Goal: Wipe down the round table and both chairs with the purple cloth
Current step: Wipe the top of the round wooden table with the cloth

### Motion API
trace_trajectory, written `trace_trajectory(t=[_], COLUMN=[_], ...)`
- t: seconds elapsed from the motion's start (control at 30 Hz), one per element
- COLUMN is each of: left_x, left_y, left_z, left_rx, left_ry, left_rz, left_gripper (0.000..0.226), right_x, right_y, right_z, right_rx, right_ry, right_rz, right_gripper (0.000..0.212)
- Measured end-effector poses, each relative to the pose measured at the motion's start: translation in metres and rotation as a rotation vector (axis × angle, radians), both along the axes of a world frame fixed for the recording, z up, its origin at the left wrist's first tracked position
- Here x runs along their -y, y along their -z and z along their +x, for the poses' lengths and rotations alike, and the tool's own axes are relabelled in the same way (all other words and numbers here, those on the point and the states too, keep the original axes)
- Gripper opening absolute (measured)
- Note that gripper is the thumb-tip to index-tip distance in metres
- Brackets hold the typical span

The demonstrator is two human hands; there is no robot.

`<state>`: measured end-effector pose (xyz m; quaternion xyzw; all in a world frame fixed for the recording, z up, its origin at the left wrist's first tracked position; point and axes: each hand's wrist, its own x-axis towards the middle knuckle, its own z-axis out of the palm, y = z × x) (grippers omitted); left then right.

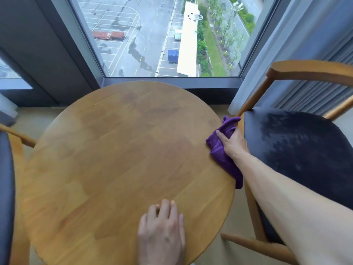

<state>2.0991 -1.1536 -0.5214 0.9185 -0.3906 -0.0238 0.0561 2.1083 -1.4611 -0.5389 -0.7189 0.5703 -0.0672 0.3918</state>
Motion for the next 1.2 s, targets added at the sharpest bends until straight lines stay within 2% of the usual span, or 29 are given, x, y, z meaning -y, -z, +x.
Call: trace_trajectory(t=[0.07, 0.17, 0.3, 0.47, 0.63, 0.77, 0.93, 1.0, 1.07, 1.1, 1.13, 1.2], left_x=[0.035, 0.096, 0.151, 0.158, 0.138, 0.128, 0.12, 0.115, 0.111, 0.112, 0.117, 0.134], left_y=[-0.009, -0.005, 0.007, 0.016, 0.01, 0.004, -0.01, -0.019, -0.022, -0.021, -0.018, -0.004], left_z=[0.032, 0.088, 0.163, 0.234, 0.27, 0.296, 0.324, 0.33, 0.331, 0.327, 0.32, 0.299], left_rx=[-0.069, -0.037, 0.025, 0.001, -0.047, -0.196, -0.259, -0.321, -0.355, -0.357, -0.356, -0.278], left_ry=[-0.017, -0.045, -0.03, -0.047, -0.044, -0.121, -0.091, -0.093, -0.087, -0.074, -0.049, 0.022], left_rz=[0.064, 0.036, 0.049, 0.097, -0.081, -0.298, -0.5, -0.608, -0.688, -0.687, -0.637, -0.316], left_gripper=[0.033, 0.026, 0.034, 0.047, 0.045, 0.046, 0.044, 0.048, 0.053, 0.054, 0.055, 0.057], right_x=[0.009, 0.021, 0.038, 0.05, 0.043, 0.016, -0.084, -0.111, -0.112, -0.106, -0.097, -0.076], right_y=[-0.003, -0.004, -0.006, -0.005, 0.0, 0.006, 0.006, -0.003, -0.018, -0.025, -0.03, -0.034], right_z=[0.013, 0.029, 0.048, 0.082, 0.133, 0.177, 0.23, 0.242, 0.242, 0.236, 0.228, 0.207], right_rx=[-0.01, -0.022, -0.052, -0.153, -0.177, -0.183, -0.019, 0.213, 0.516, 0.595, 0.606, 0.468], right_ry=[-0.052, -0.123, -0.198, -0.28, -0.336, -0.505, -0.873, -0.965, -0.771, -0.579, -0.372, -0.096], right_rz=[-0.005, -0.023, -0.084, -0.282, -0.541, -0.641, -0.609, -0.378, -0.079, -0.04, -0.066, -0.208], right_gripper=[0.064, 0.061, 0.056, 0.052, 0.039, 0.05, 0.067, 0.072, 0.058, 0.051, 0.048, 0.047])
